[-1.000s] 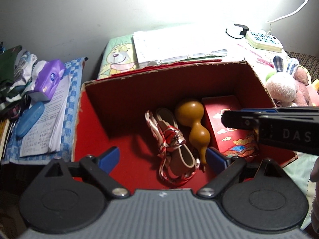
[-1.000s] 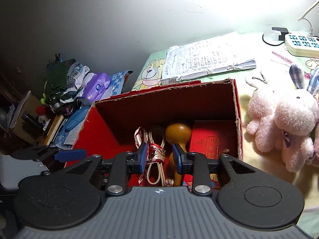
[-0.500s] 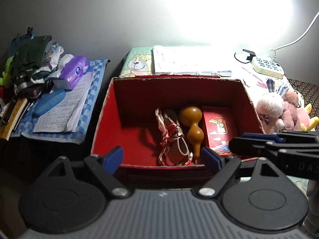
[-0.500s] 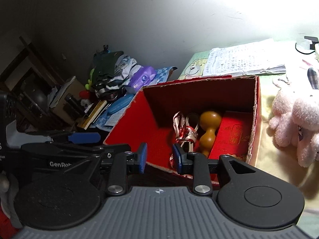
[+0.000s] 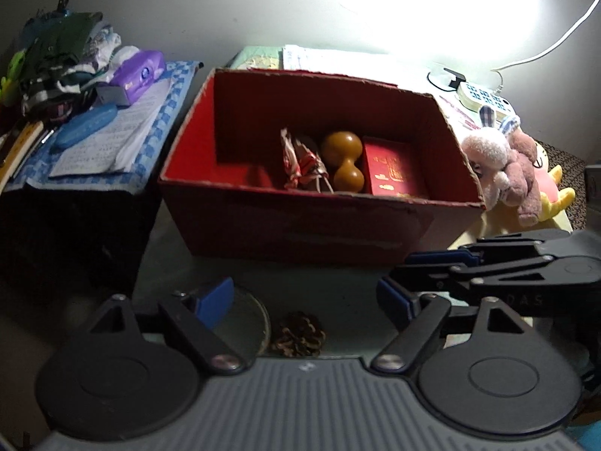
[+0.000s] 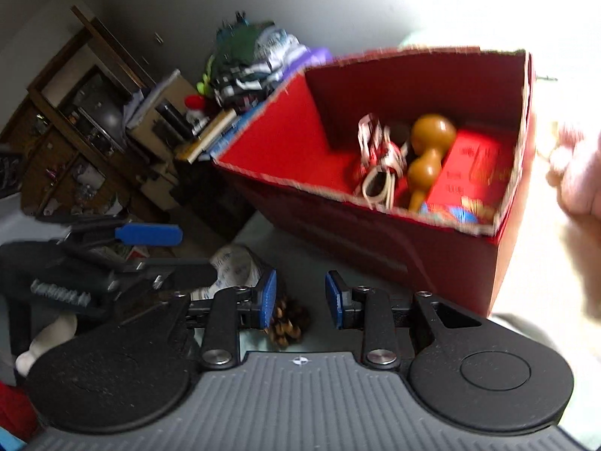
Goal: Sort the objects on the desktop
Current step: 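Lower the right tool to the pine cone and grasp it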
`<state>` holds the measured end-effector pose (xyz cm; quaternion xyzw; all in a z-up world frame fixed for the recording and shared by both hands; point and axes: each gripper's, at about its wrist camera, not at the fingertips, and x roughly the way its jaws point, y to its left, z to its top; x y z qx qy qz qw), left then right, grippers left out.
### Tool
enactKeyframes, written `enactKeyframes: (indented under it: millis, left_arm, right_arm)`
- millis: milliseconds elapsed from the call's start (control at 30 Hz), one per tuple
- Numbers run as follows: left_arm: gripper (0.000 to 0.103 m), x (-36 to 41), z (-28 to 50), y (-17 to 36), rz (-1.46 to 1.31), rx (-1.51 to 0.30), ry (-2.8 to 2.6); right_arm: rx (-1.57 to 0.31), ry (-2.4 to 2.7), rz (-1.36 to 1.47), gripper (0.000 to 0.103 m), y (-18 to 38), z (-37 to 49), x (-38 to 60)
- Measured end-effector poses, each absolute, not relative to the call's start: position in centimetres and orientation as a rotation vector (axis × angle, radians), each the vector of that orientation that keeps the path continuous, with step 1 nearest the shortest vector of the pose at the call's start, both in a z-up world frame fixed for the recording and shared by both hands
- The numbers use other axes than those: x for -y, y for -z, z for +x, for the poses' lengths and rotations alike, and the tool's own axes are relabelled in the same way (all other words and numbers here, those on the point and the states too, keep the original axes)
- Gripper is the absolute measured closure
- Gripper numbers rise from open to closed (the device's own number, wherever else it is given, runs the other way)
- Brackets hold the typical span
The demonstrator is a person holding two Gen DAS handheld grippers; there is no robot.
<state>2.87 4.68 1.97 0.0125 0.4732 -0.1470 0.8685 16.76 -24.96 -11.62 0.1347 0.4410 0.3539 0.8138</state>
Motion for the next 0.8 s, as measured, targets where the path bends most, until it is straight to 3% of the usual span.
enactKeyframes:
  millis: [267, 400, 800]
  left_arm:
    - [0.024, -3.2, 1.3, 2.4, 0.010, -1.092, 0.361]
    - [0.026, -3.2, 0.8, 4.6, -0.060, -1.157, 0.383]
    - [0.026, -3.8, 1.5, 8.5, -0.056, -1.169, 0.314]
  right_arm:
    - [-1.068, -0.797, 0.342, 0.065, 14.1, 16.9, 23.9]
    - [-1.102, -0.798, 0.367, 0.054, 15.1, 16.8, 23.5]
    - [-1.226, -0.815, 0.455, 0.052, 17.2, 18.7, 21.3]
